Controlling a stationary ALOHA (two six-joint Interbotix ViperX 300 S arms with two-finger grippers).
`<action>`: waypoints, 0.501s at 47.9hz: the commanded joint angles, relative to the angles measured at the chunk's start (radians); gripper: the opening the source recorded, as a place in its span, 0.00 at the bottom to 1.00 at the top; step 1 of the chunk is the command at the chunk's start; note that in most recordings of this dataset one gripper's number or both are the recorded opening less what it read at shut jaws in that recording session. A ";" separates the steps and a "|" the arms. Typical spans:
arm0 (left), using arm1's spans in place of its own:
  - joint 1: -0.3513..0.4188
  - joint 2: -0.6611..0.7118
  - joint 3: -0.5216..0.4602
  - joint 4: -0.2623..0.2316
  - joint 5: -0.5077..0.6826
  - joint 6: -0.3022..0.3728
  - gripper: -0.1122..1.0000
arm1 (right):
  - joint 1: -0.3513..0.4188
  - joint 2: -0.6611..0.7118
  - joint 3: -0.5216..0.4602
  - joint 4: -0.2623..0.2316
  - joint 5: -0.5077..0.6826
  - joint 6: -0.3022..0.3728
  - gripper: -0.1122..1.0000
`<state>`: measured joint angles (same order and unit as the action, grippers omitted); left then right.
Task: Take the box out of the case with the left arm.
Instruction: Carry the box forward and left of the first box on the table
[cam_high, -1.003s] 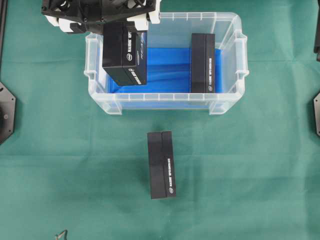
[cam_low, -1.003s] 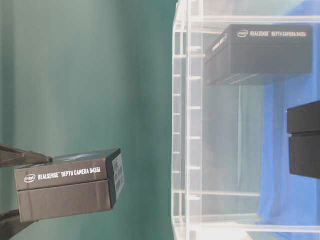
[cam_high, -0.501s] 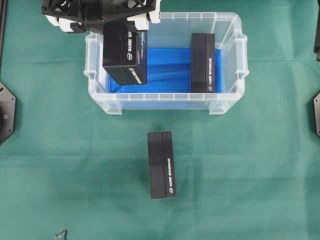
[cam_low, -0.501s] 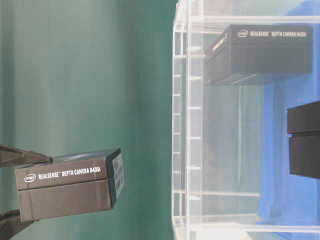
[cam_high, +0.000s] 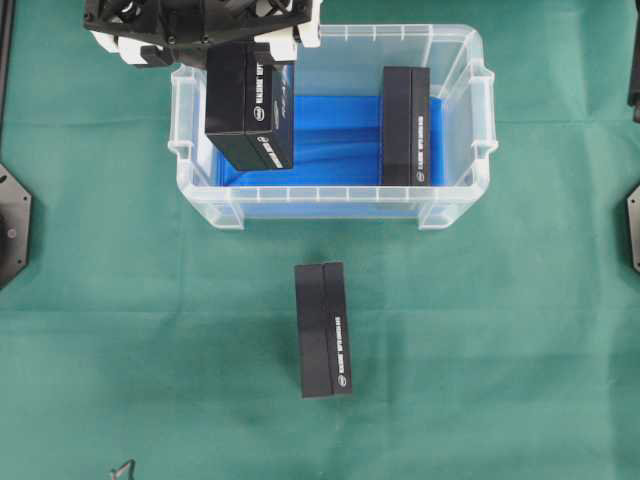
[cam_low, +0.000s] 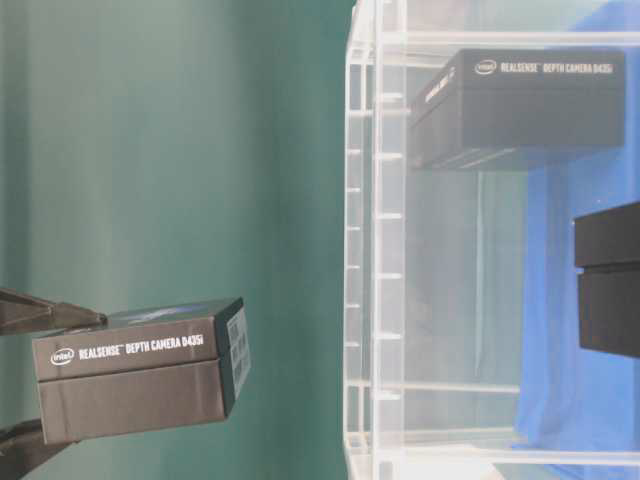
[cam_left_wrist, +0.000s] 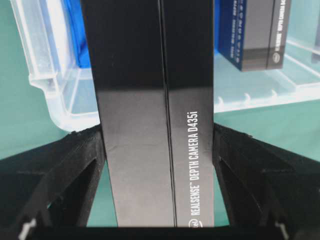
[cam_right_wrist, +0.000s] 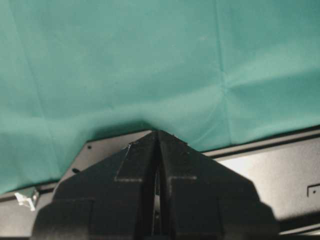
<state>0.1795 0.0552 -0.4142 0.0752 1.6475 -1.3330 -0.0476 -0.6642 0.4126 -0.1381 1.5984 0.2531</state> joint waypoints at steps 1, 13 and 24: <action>-0.009 -0.041 -0.009 0.003 -0.003 -0.003 0.67 | -0.002 0.000 -0.012 0.002 -0.003 0.000 0.10; -0.072 -0.051 0.011 0.005 -0.006 -0.018 0.67 | -0.002 0.000 -0.012 -0.003 -0.006 -0.002 0.10; -0.170 -0.058 0.035 0.005 -0.005 -0.130 0.67 | -0.002 0.002 -0.012 -0.006 -0.008 -0.006 0.10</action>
<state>0.0476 0.0445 -0.3774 0.0752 1.6444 -1.4358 -0.0476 -0.6642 0.4126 -0.1411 1.5969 0.2485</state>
